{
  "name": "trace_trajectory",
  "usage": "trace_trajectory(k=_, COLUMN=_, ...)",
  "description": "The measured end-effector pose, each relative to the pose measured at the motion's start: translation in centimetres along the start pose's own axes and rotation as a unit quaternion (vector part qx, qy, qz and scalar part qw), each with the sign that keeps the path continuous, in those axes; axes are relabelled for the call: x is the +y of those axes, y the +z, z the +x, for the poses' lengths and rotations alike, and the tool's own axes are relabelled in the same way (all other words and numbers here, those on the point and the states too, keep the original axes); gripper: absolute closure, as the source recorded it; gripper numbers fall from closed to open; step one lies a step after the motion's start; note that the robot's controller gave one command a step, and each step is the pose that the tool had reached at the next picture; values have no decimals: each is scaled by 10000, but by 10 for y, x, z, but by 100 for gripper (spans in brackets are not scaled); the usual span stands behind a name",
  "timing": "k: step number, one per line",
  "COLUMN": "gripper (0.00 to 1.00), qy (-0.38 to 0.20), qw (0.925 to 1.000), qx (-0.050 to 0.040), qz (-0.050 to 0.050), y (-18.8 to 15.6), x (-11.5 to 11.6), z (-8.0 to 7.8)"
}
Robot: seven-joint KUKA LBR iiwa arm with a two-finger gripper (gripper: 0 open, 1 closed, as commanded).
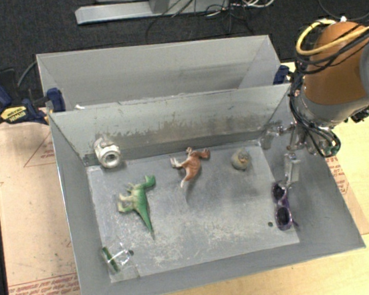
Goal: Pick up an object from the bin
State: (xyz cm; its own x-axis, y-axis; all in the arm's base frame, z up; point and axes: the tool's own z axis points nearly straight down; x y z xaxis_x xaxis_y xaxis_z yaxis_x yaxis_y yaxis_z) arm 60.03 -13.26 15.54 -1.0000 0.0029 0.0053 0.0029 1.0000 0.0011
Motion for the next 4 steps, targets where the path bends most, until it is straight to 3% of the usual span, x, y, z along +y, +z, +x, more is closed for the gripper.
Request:
trace_trajectory(k=1, gripper=0, qy=-20, qw=10000, qx=-35, qz=6, y=-5, x=1, z=-2)
trace_trajectory(k=2, gripper=0, qy=-185, qw=9998, qx=-17, qz=-3, y=85, x=48, z=-50)
trace_trajectory(k=3, gripper=0, qy=-397, qw=9992, qx=-55, qz=7, y=25, x=40, z=-47)
trace_trajectory(k=4, gripper=0, qy=-191, qw=9998, qx=-30, qz=-7, y=85, x=49, z=-50)
